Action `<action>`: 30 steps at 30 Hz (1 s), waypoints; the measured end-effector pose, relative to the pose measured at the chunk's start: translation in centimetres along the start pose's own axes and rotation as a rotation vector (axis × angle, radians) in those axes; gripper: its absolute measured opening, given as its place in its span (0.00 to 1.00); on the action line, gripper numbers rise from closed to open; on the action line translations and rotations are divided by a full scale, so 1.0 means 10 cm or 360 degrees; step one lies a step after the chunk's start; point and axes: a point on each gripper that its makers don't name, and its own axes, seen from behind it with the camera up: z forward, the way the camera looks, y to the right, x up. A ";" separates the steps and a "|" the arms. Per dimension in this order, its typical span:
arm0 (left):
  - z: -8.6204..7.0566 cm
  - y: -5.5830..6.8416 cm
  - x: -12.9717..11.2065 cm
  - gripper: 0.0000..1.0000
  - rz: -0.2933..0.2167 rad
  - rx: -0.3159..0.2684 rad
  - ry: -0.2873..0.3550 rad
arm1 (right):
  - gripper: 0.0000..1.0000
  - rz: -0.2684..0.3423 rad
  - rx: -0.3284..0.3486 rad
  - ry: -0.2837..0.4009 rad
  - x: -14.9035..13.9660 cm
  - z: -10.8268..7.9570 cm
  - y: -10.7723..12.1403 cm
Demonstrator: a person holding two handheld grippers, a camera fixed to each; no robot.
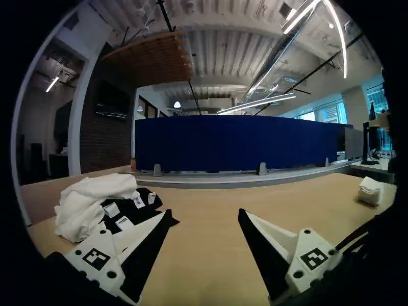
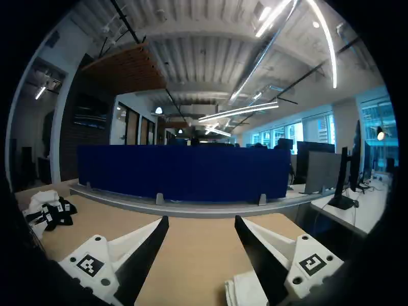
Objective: Fold towel
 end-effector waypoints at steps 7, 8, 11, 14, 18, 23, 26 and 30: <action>0.00 0.00 0.00 0.96 0.0000 0.0000 0.0000 | 1.00 0.0031 -0.0009 0.0012 -0.21 -0.03 0.05; 0.00 0.00 0.00 0.96 0.0000 0.0000 0.0000 | 1.00 0.0040 -0.0007 0.0009 -0.25 -0.03 0.05; 0.00 -0.01 0.00 0.96 0.0000 0.0000 0.0000 | 1.00 0.0069 -0.0001 -0.0003 -0.41 -0.04 0.06; 0.00 -0.01 0.01 0.96 0.0000 0.0000 0.0000 | 1.00 0.0092 -0.0003 -0.0013 -0.58 -0.04 0.08; 0.01 -0.02 0.00 0.96 0.0000 0.0000 0.0000 | 1.00 0.0103 -0.0010 -0.0023 -0.83 -0.05 0.12; 0.02 -0.03 0.01 0.96 0.0000 0.0000 0.0000 | 1.00 0.0107 -0.0019 -0.0034 -1.07 -0.05 0.14; 0.02 -0.03 0.01 0.96 0.0000 0.0000 0.0000 | 1.00 0.0114 -0.0009 -0.0040 -1.18 -0.06 0.12; 0.02 -0.04 0.01 0.96 0.0000 -0.0001 0.0000 | 1.00 0.0121 0.0009 -0.0046 -1.29 -0.07 0.07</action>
